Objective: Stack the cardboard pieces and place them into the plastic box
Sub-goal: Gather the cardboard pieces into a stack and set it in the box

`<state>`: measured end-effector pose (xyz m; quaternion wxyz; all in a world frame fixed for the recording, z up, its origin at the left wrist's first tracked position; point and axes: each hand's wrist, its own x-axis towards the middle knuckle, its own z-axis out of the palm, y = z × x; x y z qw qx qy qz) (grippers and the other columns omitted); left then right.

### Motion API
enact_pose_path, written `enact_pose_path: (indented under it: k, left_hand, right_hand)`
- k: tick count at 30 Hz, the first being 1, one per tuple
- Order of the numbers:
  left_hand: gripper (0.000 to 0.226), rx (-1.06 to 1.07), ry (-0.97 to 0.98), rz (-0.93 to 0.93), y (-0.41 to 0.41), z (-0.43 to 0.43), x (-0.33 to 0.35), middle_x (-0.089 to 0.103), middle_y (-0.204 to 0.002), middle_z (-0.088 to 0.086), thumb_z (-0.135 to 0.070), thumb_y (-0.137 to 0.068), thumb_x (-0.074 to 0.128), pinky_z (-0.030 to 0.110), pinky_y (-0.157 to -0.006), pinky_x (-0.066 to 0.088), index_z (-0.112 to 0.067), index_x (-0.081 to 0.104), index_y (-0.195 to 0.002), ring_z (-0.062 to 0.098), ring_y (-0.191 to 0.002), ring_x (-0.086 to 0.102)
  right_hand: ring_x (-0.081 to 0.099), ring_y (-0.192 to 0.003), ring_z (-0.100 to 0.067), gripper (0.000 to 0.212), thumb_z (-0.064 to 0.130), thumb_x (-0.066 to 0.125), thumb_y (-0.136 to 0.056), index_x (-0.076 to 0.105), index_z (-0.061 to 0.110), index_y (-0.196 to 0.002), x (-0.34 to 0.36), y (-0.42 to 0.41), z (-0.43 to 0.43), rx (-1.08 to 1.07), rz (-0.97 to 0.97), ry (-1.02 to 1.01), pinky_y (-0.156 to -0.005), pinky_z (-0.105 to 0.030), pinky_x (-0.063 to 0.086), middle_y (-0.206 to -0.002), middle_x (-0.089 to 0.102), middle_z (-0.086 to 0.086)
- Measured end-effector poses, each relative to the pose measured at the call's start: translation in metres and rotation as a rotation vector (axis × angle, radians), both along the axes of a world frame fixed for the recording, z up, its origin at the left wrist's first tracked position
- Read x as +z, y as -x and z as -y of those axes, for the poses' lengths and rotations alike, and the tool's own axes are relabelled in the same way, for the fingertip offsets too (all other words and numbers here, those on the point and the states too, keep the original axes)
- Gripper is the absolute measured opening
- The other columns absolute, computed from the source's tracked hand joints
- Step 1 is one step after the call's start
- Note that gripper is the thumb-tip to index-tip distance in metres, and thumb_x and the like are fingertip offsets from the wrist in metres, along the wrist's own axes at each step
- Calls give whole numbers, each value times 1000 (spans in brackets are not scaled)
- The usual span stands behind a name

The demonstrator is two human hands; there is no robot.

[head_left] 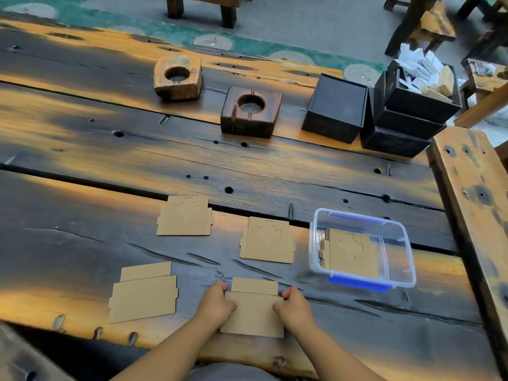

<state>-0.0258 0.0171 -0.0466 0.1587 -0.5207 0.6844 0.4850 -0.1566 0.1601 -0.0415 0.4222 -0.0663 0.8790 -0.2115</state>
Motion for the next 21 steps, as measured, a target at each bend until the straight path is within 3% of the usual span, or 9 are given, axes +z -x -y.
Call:
enact_pose_path:
  k: [3, 9, 15, 21]
  left_hand:
    - [26, 36, 18, -14, 2, 4, 1, 56, -78, -6, -6, -82, 65, 22, -58, 41, -27, 50, -81, 17, -80, 57]
    - [21, 108, -12, -99, 15, 16, 10, 61, -86, 3, -5, -83, 63, 29, -68, 43, -20, 49, -83, 20, -80, 57]
    - [22, 124, 36, -173, 41, 37, 22, 57, -75, -2, -9, -83, 62, 28, -56, 38, -25, 48, -82, 15, -67, 53]
    - [28, 147, 80, -214, 76, 59, 29, 44, -64, -5, -4, -84, 60, 30, -57, 34, -29, 47, -80, 14, -58, 42]
  right_hand:
    - [57, -90, -21, 15, 11, 57, -81, 54, 19, -93, 0, 2, 1, -40, -1, 19, -73, -28, 42, -99, 63, -1]
    - [56, -86, -18, 23, 2, 50, -80, 59, 21, -90, 11, 18, 12, -67, -75, 99, -71, -25, 39, -86, 60, 6]
    - [56, -85, -18, 26, 3, 51, -81, 61, 20, -98, 27, 43, 36, -51, -128, 185, -71, -26, 42, -84, 57, 6]
    - [56, -112, -23, 44, 14, 55, -87, 52, 14, -131, 32, 69, 67, -137, -106, 209, -95, -31, 43, -125, 58, -7]
